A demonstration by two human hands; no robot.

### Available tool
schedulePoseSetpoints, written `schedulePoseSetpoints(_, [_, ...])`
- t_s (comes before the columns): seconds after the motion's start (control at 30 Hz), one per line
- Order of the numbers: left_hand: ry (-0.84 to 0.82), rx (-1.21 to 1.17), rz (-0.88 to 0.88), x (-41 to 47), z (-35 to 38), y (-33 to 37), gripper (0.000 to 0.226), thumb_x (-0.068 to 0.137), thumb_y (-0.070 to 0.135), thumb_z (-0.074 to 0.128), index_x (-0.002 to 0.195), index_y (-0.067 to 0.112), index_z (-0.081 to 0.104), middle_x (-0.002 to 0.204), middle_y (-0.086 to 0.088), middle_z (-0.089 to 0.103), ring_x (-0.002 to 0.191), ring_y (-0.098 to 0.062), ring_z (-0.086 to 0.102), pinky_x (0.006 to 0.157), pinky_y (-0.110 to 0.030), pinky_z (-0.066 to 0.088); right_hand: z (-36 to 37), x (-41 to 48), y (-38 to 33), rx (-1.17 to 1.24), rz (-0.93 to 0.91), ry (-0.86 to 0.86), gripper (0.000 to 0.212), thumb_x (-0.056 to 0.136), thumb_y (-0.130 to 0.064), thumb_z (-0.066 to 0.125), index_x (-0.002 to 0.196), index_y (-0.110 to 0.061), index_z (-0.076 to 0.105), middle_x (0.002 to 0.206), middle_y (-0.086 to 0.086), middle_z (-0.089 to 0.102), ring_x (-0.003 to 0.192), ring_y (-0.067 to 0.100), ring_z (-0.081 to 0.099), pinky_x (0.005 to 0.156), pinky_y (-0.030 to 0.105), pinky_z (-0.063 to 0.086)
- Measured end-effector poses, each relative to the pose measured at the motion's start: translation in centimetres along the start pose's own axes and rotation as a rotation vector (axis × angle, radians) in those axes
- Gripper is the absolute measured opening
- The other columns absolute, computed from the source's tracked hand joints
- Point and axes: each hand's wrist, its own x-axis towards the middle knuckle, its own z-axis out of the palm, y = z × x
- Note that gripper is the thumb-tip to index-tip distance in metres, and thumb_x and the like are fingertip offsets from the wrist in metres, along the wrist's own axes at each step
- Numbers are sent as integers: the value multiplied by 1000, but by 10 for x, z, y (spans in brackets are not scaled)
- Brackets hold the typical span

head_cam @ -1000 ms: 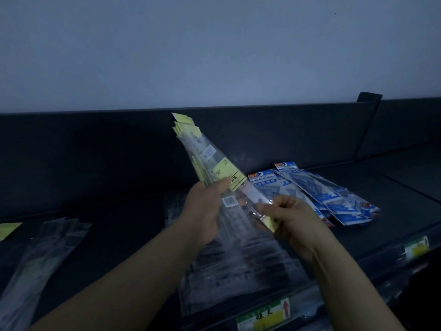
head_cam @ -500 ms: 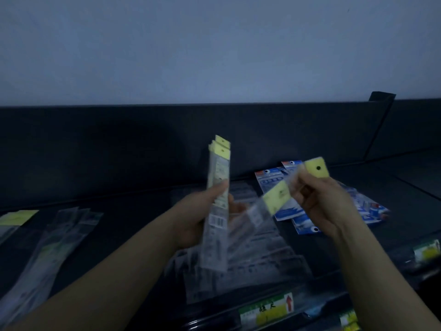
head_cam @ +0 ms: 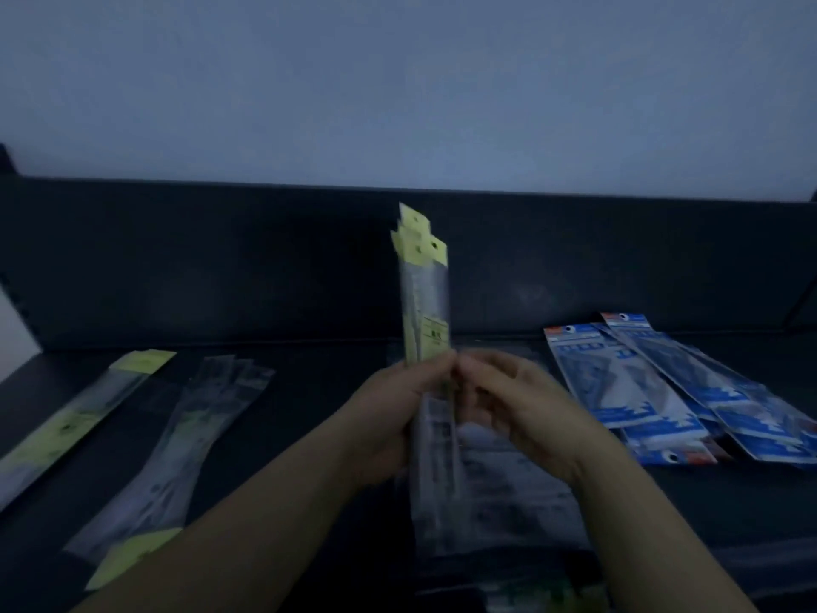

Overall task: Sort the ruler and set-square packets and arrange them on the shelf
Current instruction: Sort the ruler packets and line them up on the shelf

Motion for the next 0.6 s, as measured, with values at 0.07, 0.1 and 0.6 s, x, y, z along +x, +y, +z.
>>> schedulePoseSetpoints(0.07, [112, 34, 88, -4, -11, 6, 24, 94, 27, 56, 103, 6, 63, 90, -11, 68, 75, -20, 67, 67, -31, 57, 19, 4, 8, -153, 26, -108, 36, 88, -24, 65, 121, -11, 60, 112, 13, 69, 105, 30, 65, 91, 39, 52])
schedulePoseSetpoints(0.1, [166, 50, 126, -6, -17, 9, 26, 94, 30, 57, 109, 9, 61, 92, -8, 68, 78, -19, 67, 71, -32, 56, 27, 7, 11, -229, 24, -149, 36, 87, -29, 66, 121, -19, 61, 113, 9, 69, 109, 30, 64, 96, 45, 48])
schedulePoseSetpoints(0.6, [694, 1778, -256, -83, -176, 47, 103, 61, 87, 47, 137, 17, 40, 138, -11, 44, 123, -30, 44, 97, -38, 42, 110, 34, 28, -182, 9, -49, 16, 92, -21, 56, 84, -13, 68, 64, 2, 66, 52, 11, 58, 46, 21, 45])
